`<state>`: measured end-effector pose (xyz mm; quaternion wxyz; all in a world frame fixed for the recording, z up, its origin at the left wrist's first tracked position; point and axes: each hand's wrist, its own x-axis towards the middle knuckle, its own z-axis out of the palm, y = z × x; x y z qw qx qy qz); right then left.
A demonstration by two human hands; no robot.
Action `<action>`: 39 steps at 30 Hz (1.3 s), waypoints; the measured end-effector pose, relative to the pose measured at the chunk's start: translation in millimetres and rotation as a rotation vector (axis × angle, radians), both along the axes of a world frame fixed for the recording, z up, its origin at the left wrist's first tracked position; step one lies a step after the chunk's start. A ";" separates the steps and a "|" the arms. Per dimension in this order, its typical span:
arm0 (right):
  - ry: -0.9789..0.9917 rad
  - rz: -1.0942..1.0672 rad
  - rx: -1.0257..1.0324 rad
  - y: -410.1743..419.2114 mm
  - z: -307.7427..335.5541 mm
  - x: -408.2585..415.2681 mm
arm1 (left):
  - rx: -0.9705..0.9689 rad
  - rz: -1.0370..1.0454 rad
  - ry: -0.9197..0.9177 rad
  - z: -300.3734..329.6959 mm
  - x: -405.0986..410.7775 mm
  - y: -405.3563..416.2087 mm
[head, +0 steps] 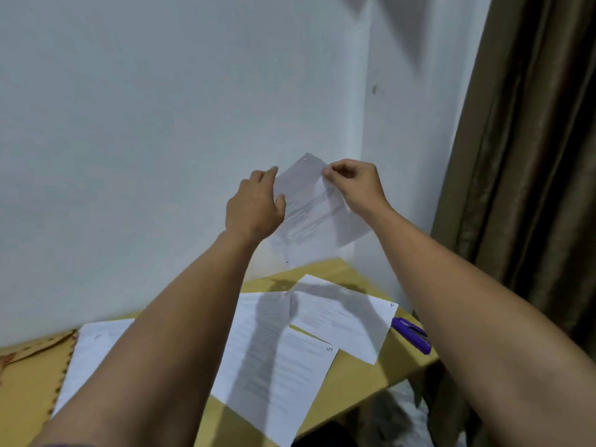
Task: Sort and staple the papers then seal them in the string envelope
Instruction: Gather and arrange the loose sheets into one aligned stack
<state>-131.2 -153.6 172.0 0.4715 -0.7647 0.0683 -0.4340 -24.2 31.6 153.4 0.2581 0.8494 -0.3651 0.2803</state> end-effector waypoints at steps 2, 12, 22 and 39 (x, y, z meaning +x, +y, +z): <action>0.001 0.049 -0.004 23.4 14.0 -3.1 | -0.058 0.008 -0.013 13.3 -7.6 28.9; 0.045 0.237 0.256 166.7 0.4 -9.7 | -0.158 -0.010 0.055 31.1 -27.7 193.1; 0.148 0.249 0.297 227.7 -101.8 9.4 | 0.071 0.043 0.059 -56.2 -5.8 242.7; 0.850 -0.397 -0.077 29.5 -182.0 -1.3 | 0.306 -0.063 0.040 -157.0 50.1 163.3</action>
